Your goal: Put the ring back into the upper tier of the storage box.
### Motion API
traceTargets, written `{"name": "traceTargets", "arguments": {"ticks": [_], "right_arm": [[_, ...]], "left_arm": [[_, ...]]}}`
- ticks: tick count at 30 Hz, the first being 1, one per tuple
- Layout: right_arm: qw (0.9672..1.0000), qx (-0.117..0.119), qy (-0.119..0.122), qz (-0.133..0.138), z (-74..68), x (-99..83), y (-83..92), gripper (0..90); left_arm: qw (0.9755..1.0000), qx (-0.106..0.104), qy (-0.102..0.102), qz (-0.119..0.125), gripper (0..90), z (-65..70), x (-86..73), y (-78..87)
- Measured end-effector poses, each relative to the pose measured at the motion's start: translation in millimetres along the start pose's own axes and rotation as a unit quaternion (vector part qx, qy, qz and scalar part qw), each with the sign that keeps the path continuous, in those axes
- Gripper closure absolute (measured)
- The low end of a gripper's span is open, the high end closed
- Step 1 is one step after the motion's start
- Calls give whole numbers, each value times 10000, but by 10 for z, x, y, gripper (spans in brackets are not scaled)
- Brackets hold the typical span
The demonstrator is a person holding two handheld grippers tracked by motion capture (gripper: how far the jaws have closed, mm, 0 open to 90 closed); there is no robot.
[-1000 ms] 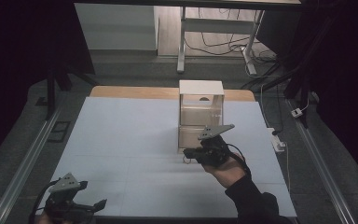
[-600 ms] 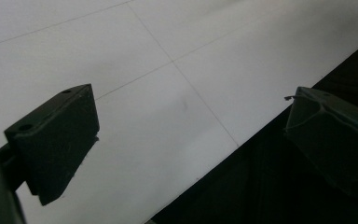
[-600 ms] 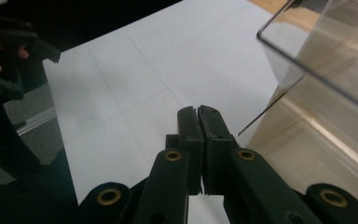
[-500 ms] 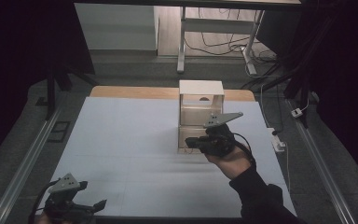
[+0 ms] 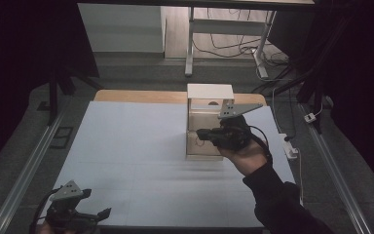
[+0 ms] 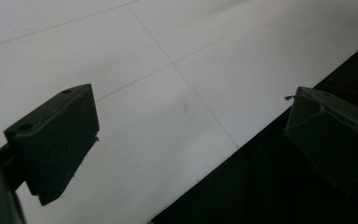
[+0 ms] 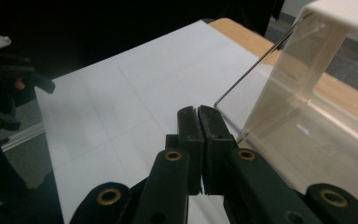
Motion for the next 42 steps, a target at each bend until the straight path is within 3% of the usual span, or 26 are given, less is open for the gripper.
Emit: {"name": "traceTargets", "arguments": {"ticks": [18, 24, 33, 42], "right_arm": [[9990, -430, -52, 121, 295, 322, -69, 884], [9985, -527, -95, 62, 361, 340, -157, 883], [9972, -654, -374, 26, 521, 334, -330, 883], [9956, -859, -360, -141, 593, 317, -462, 883]], "left_arm": [[10000, 7, -12, -9, 26, 3, -1, -5], [10000, 7, -1, -5, 26, 1, -1, -4], [10000, 0, 7, -9, 26, -1, -2, -2], [10000, -11, 6, -9, 26, -1, -3, -2]]}}
Point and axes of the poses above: each handheld gripper's, and its own axes: y roughly backward along the jaws, x roughly out of its top, z roughly to its right, the point moved 4 cm from there along -y, roughly forward along the jaws, and after that the axes turned 3 degrees about y, right-handed, at the moved point
